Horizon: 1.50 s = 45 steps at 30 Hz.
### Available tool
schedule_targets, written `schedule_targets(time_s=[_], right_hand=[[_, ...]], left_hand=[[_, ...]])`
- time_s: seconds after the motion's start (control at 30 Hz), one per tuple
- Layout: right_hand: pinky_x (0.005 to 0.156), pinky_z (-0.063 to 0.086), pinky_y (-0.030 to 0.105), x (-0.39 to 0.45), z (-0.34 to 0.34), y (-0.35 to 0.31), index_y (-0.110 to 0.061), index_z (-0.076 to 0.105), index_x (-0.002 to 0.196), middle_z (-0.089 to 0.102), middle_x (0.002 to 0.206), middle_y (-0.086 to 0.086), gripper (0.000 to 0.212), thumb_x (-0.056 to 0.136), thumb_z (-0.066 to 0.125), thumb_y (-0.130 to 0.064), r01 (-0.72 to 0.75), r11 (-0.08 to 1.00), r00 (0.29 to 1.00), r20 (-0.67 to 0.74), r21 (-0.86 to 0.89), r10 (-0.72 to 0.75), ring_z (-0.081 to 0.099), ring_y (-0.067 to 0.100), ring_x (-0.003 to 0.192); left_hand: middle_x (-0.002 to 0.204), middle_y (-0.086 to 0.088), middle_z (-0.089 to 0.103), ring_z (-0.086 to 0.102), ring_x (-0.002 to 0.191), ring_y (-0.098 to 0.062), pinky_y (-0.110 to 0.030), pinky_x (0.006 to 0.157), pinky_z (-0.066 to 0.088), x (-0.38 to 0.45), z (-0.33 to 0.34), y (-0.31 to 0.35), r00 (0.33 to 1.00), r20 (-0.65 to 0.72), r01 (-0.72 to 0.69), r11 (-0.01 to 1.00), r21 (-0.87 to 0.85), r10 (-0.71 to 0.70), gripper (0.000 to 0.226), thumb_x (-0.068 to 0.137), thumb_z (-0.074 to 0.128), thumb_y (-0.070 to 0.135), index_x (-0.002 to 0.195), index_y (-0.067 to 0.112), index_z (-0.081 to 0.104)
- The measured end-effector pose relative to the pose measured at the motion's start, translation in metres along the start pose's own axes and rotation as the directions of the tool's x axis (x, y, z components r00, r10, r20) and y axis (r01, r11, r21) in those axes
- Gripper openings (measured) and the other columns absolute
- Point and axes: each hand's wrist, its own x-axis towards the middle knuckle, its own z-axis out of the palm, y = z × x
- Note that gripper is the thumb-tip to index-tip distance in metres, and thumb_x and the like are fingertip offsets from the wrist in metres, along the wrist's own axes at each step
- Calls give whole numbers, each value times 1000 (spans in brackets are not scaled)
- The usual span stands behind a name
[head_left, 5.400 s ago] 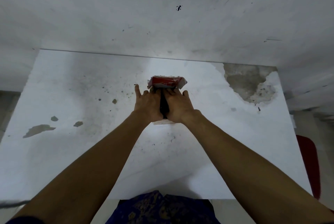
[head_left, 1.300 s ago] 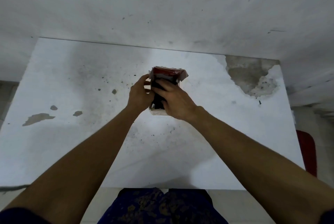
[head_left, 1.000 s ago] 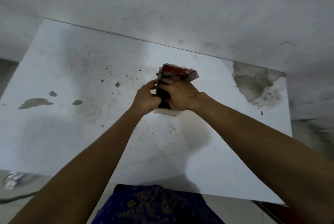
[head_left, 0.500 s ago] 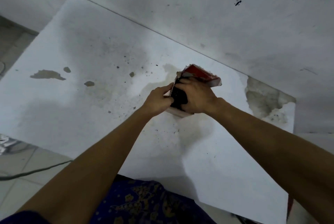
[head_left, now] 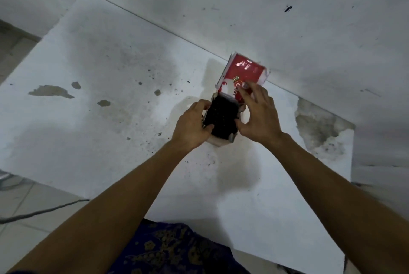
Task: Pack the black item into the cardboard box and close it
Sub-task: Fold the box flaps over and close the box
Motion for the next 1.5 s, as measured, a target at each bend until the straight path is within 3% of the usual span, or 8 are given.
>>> schedule_targets(time_s=[0.17,0.27,0.4,0.77,0.93,1.13,1.27,1.5], right_hand=[[118,27,40,10,5,12,-27,26,154,24,161,-3,95,71,75,-29,-153,948,950,305,278,64,18,17,147],[117,24,31,10,3,17,-26,23,155,20,163,-5,98,72,76,-25,-188,915,947,314,356,73,16,14,149],[116,22,27,1,1,23,-25,12,157,8,165,-8,108,73,80,-26,-139,935,932,363,326,12,8,11,150],[119,16,29,3,-6,23,-29,-2,157,-6,165,-12,118,75,81,-45,-181,925,876,482,335,-4,-2,8,151],[121,16,33,-1,-4,21,-28,-2,157,-8,165,-13,115,77,80,-37,-195,916,880,475,351,5,-8,7,151],[122,19,38,-8,2,18,-24,0,157,-7,165,-9,107,82,76,-26,-217,881,906,422,419,22,-10,10,151],[121,23,38,-11,2,16,-23,0,157,-7,165,-7,106,83,75,-22,-207,862,917,399,463,6,-8,11,151],[120,22,33,-13,12,30,-23,-1,157,-8,166,-6,109,81,77,-19,-210,829,923,384,518,-6,-9,11,151]], left_hand=[[138,-4,46,48,123,-21,-32,100,48,2,-11,6,986,-48,-151,972,181,162,71,73,78,21,134,19,43],[142,-6,42,46,126,-24,-34,102,47,8,-13,27,928,122,-372,889,268,352,78,70,79,21,138,15,40],[135,-13,51,52,121,-28,-37,99,48,28,-2,55,892,366,-412,814,411,266,81,71,79,29,140,11,39],[132,-13,55,54,118,-29,-39,100,48,46,7,50,866,413,-479,708,518,283,87,68,79,42,139,11,40],[141,-12,47,43,129,-31,-46,108,40,46,-5,41,786,527,-586,664,465,324,77,76,69,47,142,22,39],[125,-2,61,51,119,-22,-41,96,50,45,14,46,917,310,-363,847,387,251,45,80,59,50,117,25,66],[122,-4,61,53,115,-24,-36,87,53,36,26,42,956,135,-295,840,455,262,49,68,73,46,110,23,67],[127,-14,57,50,120,-33,-41,96,48,38,42,44,961,105,-272,806,526,256,55,68,77,44,115,19,64]])
